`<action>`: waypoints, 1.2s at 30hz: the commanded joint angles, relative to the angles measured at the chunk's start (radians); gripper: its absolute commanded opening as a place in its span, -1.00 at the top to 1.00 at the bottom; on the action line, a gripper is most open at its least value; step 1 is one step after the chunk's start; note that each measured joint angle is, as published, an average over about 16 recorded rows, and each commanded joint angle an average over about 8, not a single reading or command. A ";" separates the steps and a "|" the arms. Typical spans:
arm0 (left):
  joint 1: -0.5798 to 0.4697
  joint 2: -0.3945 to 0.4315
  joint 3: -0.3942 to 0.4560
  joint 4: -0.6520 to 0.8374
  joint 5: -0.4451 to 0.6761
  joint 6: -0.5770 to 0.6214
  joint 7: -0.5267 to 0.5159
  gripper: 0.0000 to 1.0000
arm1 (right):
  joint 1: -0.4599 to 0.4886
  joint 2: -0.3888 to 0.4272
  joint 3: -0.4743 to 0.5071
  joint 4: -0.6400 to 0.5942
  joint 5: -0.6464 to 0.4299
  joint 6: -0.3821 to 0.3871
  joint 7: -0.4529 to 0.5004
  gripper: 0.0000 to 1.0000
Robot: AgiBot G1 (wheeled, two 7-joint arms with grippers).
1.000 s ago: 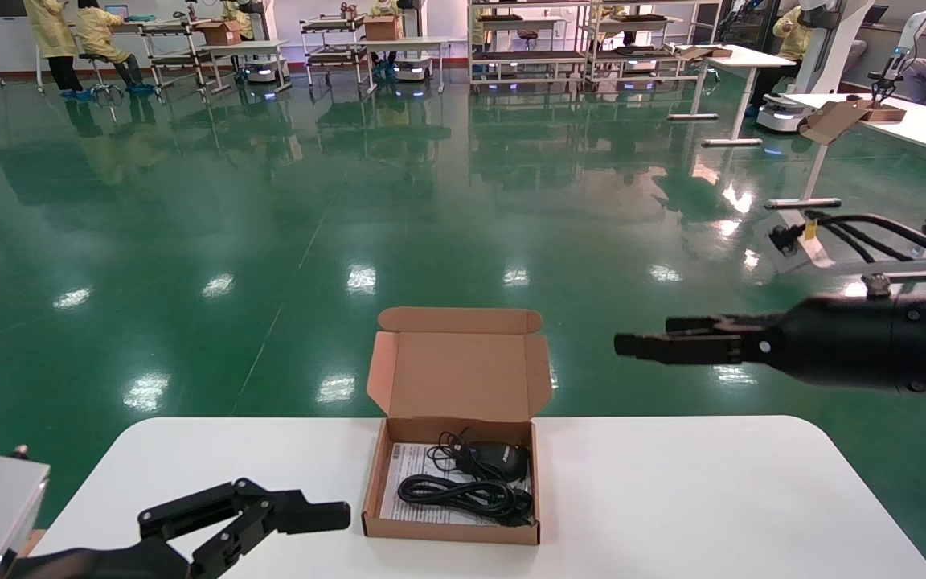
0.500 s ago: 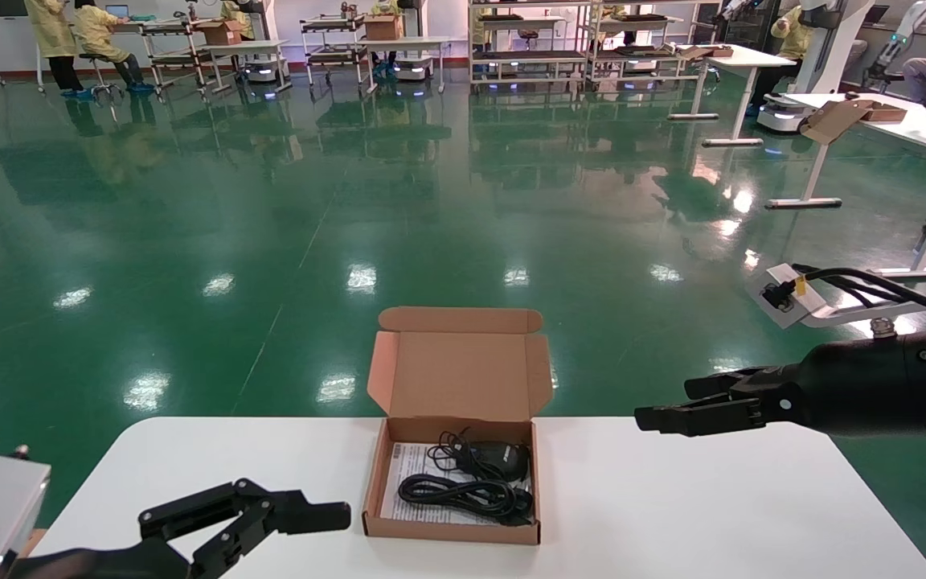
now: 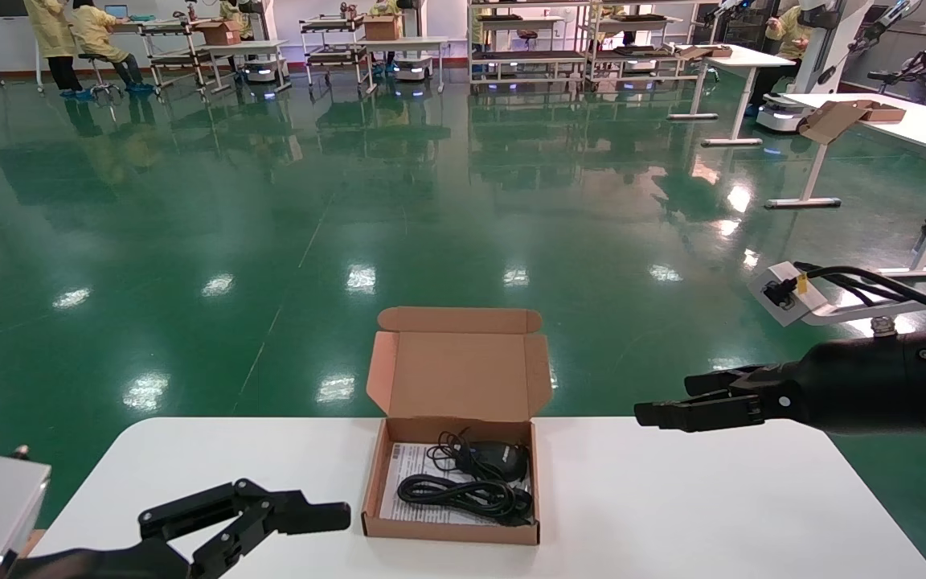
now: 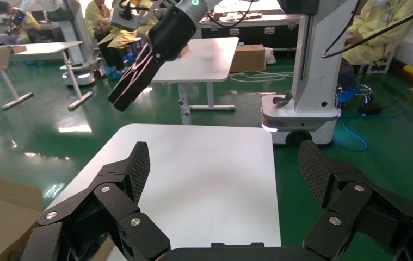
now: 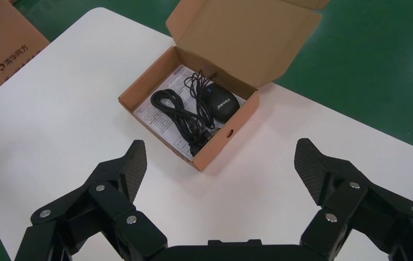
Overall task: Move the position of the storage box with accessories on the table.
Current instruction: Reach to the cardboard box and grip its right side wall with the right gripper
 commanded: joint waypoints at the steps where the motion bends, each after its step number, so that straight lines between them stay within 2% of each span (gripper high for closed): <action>1: 0.000 0.000 0.000 0.000 0.000 0.000 0.000 -1.00 | -0.001 0.000 0.001 0.000 0.001 0.001 0.000 -1.00; 7: 0.000 0.000 0.000 0.000 0.000 0.000 0.000 -1.00 | -0.004 0.001 0.002 -0.001 0.004 0.000 0.005 -1.00; 15: 0.000 0.000 0.000 0.000 0.000 0.000 0.000 -1.00 | 0.000 -0.028 0.013 -0.038 0.019 0.016 0.081 -1.00; 20: 0.000 0.000 0.000 0.000 0.000 0.000 0.000 -1.00 | 0.002 -0.069 0.012 -0.093 0.019 0.068 0.196 -1.00; 26: 0.000 0.000 0.000 0.000 0.000 0.000 0.000 -1.00 | 0.013 -0.135 -0.028 -0.142 -0.036 0.151 0.335 -1.00; 36: 0.000 0.000 0.000 0.000 0.000 0.000 0.000 -1.00 | -0.041 -0.245 -0.059 -0.156 -0.082 0.246 0.402 -1.00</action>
